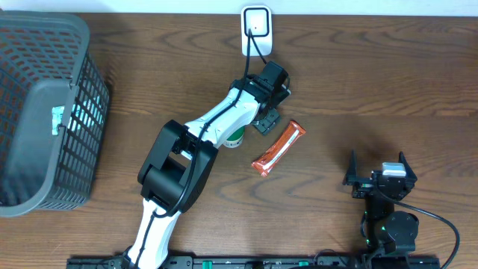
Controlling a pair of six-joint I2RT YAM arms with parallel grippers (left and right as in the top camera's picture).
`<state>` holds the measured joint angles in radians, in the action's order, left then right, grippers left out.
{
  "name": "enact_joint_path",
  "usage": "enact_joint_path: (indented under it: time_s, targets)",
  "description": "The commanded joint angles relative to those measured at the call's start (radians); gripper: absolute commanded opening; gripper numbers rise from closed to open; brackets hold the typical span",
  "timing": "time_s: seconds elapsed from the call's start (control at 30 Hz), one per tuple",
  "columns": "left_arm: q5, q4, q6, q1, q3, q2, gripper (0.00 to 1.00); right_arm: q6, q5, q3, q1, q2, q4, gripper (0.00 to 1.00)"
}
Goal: Scan the item barcode
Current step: 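Hold the Kleenex pack under the scanner with the left gripper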
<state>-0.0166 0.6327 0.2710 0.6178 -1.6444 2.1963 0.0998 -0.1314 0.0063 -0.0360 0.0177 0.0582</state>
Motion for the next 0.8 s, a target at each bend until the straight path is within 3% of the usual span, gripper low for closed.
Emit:
enact_joint_path:
  time_s: [0.0,0.53,0.57,0.63,0.67,0.77]
  targets:
    - [0.003,0.011,0.089,0.001,0.005,0.001,0.8,0.013,-0.006,-0.001,-0.002,-0.002,0.004,0.99]
    - [-0.027,-0.005,0.024,0.011,0.005,-0.192,0.8,0.013,-0.006,-0.001,-0.002,-0.002,0.004,0.99]
    - [-0.028,-0.014,0.016,0.009,0.005,-0.195,0.76,0.013,-0.006,-0.001,-0.002,-0.002,0.004,0.99]
    - [-0.027,-0.033,-0.014,0.003,0.005,-0.192,0.47,0.013,-0.006,-0.001,-0.002,-0.002,0.004,0.99]
    - [-0.028,-0.041,-0.029,0.0,0.005,-0.188,0.4,0.013,-0.006,-0.001,-0.002,-0.002,0.003,0.99]
    - [-0.028,-0.052,-0.061,-0.006,0.005,-0.171,0.29,0.013,-0.006,-0.001,-0.002,-0.002,0.004,0.99]
